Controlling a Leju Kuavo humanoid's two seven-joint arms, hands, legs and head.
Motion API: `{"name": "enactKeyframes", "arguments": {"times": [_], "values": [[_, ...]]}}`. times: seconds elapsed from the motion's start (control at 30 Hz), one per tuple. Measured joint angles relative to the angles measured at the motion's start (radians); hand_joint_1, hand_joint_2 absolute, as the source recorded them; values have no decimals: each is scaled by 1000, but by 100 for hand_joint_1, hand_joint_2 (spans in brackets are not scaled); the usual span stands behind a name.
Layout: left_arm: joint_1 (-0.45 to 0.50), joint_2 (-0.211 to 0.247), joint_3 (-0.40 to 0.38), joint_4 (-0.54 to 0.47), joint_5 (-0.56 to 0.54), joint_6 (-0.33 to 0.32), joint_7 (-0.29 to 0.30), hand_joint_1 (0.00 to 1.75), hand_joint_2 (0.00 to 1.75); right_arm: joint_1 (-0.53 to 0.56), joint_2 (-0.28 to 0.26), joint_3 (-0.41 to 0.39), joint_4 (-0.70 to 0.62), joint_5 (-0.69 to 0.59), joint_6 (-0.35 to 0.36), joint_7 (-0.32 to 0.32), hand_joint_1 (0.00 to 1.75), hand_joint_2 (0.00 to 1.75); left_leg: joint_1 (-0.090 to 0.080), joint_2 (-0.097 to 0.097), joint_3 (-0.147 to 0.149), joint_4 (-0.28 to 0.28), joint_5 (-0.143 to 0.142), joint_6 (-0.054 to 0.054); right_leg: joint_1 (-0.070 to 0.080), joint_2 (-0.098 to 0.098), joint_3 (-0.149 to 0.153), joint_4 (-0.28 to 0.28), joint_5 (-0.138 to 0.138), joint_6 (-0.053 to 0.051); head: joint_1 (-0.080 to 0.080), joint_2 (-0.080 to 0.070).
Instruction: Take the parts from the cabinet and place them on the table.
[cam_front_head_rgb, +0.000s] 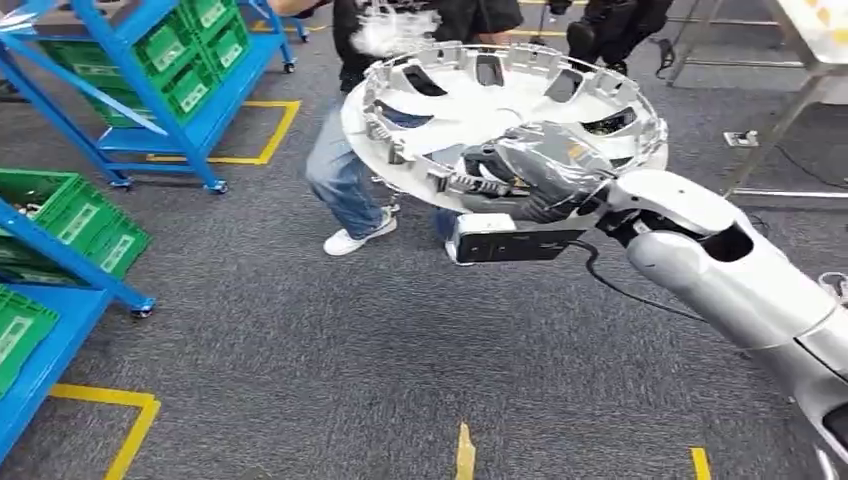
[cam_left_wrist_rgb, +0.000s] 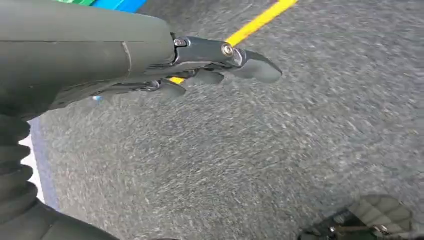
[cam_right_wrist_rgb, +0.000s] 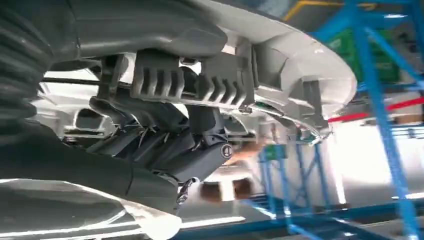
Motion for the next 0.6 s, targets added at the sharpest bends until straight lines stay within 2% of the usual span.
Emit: {"name": "enactKeyframes", "arguments": {"times": [0.03, 0.07, 0.13, 0.17, 0.2, 0.23, 0.27, 0.3, 0.33, 0.37, 0.4, 0.43, 0.47, 0.5, 0.53, 0.57, 0.6], "values": [[0, -1, 0, 0, 0, 0, 0, 0, 175, -2, 0, 0, -1, 0, 0, 1, 175, 175, 3, -48, -10, 33, -27, 0, -1, 12, 0, 0, 0, -3, 0, 0], [0, -2, 0, 0, 0, 0, 0, 0, 175, -1, 2, 2, -1, -1, 0, 1, 175, 175, 4, -72, -37, 98, -65, -1, -1, 22, 0, 0, 1, -8, -4, 0], [4, -2, 0, 0, 0, 0, 0, 0, 175, 1, 3, 9, -1, 0, 0, 0, 175, 175, 2, -91, -111, 258, -130, -3, 1, 51, 0, 0, 1, -12, -5, 0], [5, -2, 0, 0, 0, 0, 0, 0, 175, 2, 3, 11, -1, 0, 0, 0, 175, 175, 2, -93, -132, 298, -134, -2, 2, 65, 1, 0, 1, -12, -4, 0], [6, -3, 0, 0, 0, 0, 0, 0, 175, 2, 3, 13, -1, -1, 0, 0, 175, 175, 2, -94, -134, 291, -114, -1, 3, 79, 1, 1, 1, -12, -4, 0], [5, -3, 0, 0, 0, 0, 0, 0, 175, 2, 3, 12, -1, -2, 0, 0, 175, 175, 2, -96, -119, 249, -76, 2, 3, 92, 2, 2, 1, -12, -5, 0], [4, -3, 0, 0, 0, 0, 0, 0, 175, 2, 3, 10, -1, -3, 0, 2, 175, 175, 3, -104, -83, 160, -19, 6, 3, 109, 3, 4, 1, -12, -4, 0], [3, -3, 0, 0, 0, 0, 0, 0, 175, 2, 3, 8, -1, -6, 0, 4, 175, 175, 4, -132, -50, 77, 28, 10, 2, 120, 3, 6, 1, -11, -5, 0], [4, -2, 0, 0, 0, 0, 0, 0, 175, 1, 3, 4, -1, -9, -1, 5, 175, 175, 11, -196, -31, 39, 31, 15, 0, 130, -3, 7, 2, -9, -3, 0], [6, -2, 0, 0, 0, 0, 0, 0, 175, -4, 1, 3, 1, -12, -1, 7, 175, 175, 13, -204, -30, 20, 33, 14, 2, 144, -11, 13, 5, -4, -1, 0], [4, -2, 0, 0, 0, 0, 0, 0, 175, -5, 0, 2, 0, -15, -3, 7, 175, 175, 9, -190, -27, 10, 23, 13, -5, 155, -21, 13, 11, 6, -7, 0], [4, -2, 0, 0, 0, 0, 0, 0, 175, -4, -10, -6, 2, -20, -4, 6, 175, 175, 4, -182, -29, 12, 23, 13, -10, 167, -25, 8, 16, 13, -5, 0], [3, -2, 0, 0, 0, -1, 0, 0, 175, -5, -21, -15, 3, -23, -5, 6, 175, 175, 2, -173, -28, 9, 25, 16, -12, 177, -25, 3, 20, 21, -6, 0], [2, -3, 0, 0, 0, -1, 0, 0, 175, -5, -26, -20, 4, -24, -5, 6, 175, 175, 9, -164, -24, 0, 30, 23, -9, 183, -27, 2, 22, 26, -5, 0], [-2, -6, 0, 0, 0, -3, 0, 0, 175, -7, -38, -32, 5, -29, -6, 4, 175, 175, 12, -145, -20, -8, 35, 30, -3, 133, -38, 11, 10, 30, -4, 0], [-3, -5, 0, 0, 0, -3, 0, 0, 175, -16, -44, -38, 7, -30, -6, 3, 175, 175, 11, -131, -20, -8, 35, 31, -1, 90, -64, 65, -28, 34, 8, 0], [-1, -5, 0, 0, 0, -3, 0, 0, 175, -21, -47, -41, 9, -32, -6, 1, 175, 175, 8, -119, -20, -8, 34, 33, -2, 67, -98, 138, -64, 38, 9, 0]]}}
